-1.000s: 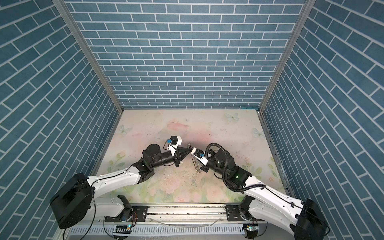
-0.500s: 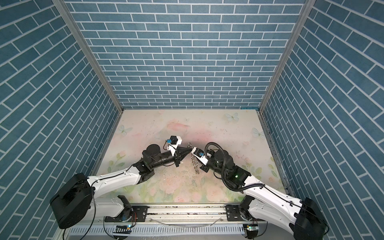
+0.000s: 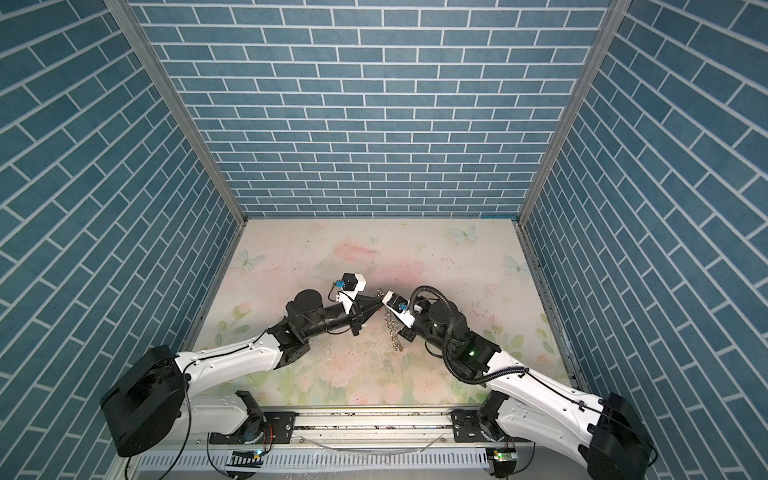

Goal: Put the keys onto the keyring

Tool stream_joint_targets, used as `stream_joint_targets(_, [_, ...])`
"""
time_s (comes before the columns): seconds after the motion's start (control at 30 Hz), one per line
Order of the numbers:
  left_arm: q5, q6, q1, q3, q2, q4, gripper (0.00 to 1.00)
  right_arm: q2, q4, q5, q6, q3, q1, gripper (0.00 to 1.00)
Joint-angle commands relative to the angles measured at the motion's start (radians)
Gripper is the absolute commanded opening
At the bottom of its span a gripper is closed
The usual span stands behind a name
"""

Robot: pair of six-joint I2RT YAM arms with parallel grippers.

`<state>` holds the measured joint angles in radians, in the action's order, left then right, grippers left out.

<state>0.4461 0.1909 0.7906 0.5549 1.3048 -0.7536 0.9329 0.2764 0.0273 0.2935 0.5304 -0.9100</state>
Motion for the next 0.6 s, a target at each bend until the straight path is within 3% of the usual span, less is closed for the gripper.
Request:
stream_joint_targets(0.0, [-0.014, -0.012, 0.006, -0.002, -0.006, -0.044, 0.0, -0.017, -0.005, -0.026, -0.001, 0.0, -0.006, 0.08])
stream_joint_targets(0.27, [-0.053, 0.011, 0.006, -0.008, -0.021, -0.079, 0.0, 0.007, -0.056, 0.043, -0.002, 0.027, -0.006, 0.06])
stream_joint_targets(0.57, [-0.098, 0.074, 0.007, -0.034, 0.015, -0.226, 0.0, 0.049, -0.007, 0.167, -0.088, 0.054, -0.006, 0.05])
